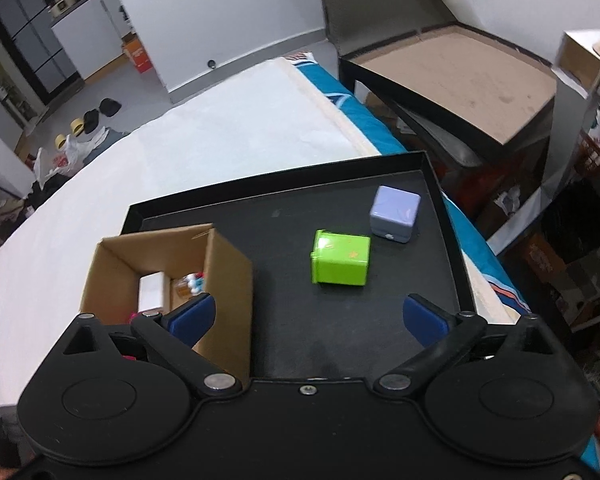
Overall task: Organize rigid objects
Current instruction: 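Move the right tool to the green cube on the tray, then grasp the green cube with the right gripper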
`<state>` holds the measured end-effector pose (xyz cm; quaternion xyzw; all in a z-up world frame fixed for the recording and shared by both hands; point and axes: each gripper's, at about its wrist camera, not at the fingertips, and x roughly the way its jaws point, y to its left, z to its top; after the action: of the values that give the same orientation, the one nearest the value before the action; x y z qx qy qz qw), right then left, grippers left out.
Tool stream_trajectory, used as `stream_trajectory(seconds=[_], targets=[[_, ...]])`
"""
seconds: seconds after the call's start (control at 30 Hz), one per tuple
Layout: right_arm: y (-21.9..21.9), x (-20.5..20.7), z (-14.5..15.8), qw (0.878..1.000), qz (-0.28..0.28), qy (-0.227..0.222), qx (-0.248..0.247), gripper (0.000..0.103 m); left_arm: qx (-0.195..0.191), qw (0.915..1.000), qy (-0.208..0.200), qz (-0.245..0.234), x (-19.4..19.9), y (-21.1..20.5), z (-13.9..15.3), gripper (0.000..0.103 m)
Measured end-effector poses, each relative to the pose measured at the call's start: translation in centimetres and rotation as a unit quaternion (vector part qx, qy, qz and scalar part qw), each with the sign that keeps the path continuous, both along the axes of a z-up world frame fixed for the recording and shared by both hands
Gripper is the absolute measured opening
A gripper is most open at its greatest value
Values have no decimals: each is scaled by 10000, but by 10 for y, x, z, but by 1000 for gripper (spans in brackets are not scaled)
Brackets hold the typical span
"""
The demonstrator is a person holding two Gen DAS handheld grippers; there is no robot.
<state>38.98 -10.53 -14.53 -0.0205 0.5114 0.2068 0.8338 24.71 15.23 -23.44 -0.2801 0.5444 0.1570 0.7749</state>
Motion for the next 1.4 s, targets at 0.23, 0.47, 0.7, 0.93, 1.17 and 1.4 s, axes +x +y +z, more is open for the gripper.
stream_trajectory(seconds=[0.23, 0.47, 0.7, 0.93, 1.17, 1.4], targets=[[-10, 27, -11, 9994, -238, 237, 5, 103, -43, 10000, -25, 32, -1, 0, -1, 20], [1, 38, -29, 9992, -298, 228, -126, 103, -114, 9999, -50, 97, -2, 3, -2, 20], [17, 46, -55, 9986, -270, 290, -351, 93, -152, 9998, -51, 120, -2, 3, -1, 20], [28, 58, -76, 9971, -375, 293, -600, 93, -143, 9999, 16, -8, 1, 4, -2, 20], [33, 64, -88, 9970, -333, 307, -629, 49, -161, 9999, 51, -2, 3, 5, -3, 20], [27, 59, -84, 9973, -173, 404, -593, 48, -168, 9998, 49, 16, 3, 5, -4, 20]])
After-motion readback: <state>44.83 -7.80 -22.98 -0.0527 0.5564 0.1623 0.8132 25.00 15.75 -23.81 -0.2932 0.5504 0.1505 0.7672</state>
